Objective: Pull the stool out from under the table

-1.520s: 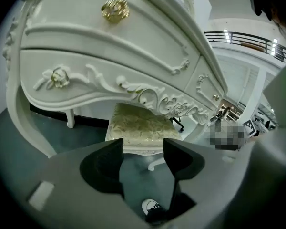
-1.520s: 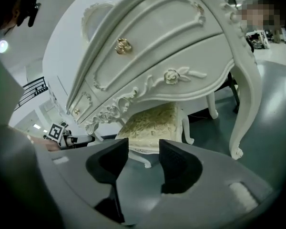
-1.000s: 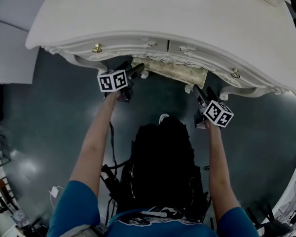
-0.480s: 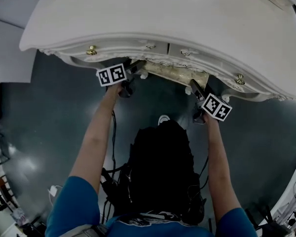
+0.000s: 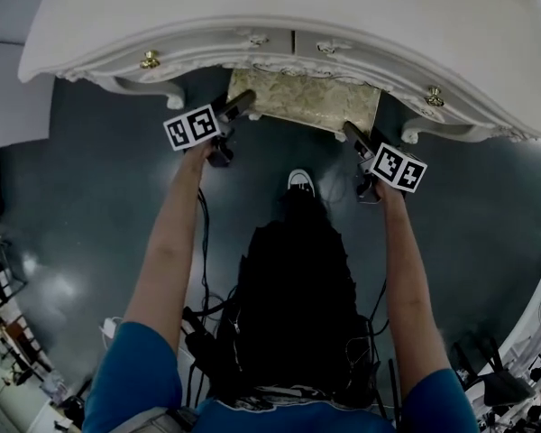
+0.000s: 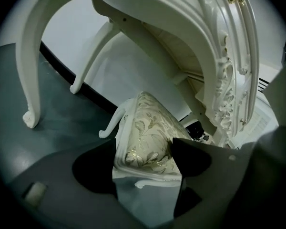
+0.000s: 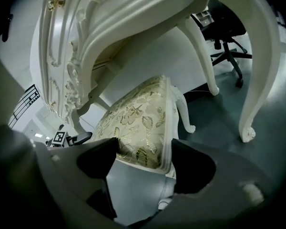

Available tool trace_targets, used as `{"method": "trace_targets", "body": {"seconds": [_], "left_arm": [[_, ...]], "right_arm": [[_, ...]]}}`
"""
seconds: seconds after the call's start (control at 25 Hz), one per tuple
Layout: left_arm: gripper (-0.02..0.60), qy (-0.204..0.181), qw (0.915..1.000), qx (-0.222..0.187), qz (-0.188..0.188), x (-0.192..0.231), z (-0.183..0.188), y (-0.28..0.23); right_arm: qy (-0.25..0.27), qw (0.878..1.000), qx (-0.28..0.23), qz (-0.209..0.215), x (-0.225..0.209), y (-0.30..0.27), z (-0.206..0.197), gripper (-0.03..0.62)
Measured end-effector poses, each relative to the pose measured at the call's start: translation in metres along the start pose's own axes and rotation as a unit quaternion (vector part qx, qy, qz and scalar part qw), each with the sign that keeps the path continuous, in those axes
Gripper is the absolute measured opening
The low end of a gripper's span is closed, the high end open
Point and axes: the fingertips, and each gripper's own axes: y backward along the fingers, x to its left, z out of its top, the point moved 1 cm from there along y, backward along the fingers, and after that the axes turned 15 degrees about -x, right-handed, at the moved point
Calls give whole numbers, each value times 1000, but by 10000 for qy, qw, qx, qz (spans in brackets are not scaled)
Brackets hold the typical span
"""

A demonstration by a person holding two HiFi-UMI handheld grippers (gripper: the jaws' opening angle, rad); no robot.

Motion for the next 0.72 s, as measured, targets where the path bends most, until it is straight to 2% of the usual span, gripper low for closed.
{"method": "trace_targets", "body": {"seconds": [0.2, 0.4, 0.72], "left_arm": [[388, 107, 9991, 391, 95, -8, -38, 44], [390, 206, 9976, 612, 241, -12, -70, 86], [390, 395, 9947, 850, 429, -21, -107, 135]], "right_arm": [[-41, 9993, 335, -139, -2, 47, -34, 360], [-116, 9975, 674, -204, -1, 86, -66, 359], [-28, 9950, 973, -234, -3, 127, -93, 359]]}}
